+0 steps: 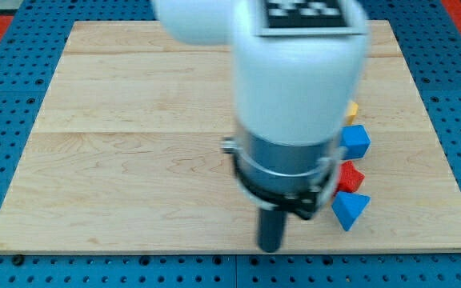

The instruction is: Move your arm to the top right corner

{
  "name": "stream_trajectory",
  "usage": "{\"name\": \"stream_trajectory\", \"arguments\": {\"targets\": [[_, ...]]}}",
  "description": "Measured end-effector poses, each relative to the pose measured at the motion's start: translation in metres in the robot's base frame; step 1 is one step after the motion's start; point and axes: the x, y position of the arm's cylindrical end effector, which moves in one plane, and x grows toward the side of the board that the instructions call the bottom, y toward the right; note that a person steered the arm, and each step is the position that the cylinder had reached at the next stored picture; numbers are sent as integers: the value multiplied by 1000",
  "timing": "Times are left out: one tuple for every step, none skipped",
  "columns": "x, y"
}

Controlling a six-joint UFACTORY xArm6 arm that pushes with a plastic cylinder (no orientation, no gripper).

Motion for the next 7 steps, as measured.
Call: {"name": "stream_trajectory", "arguments": {"targets": [[5, 59], [4, 96], [-15, 142], [-49, 189], [-98, 210], [-148, 227], [-193, 251]]}}
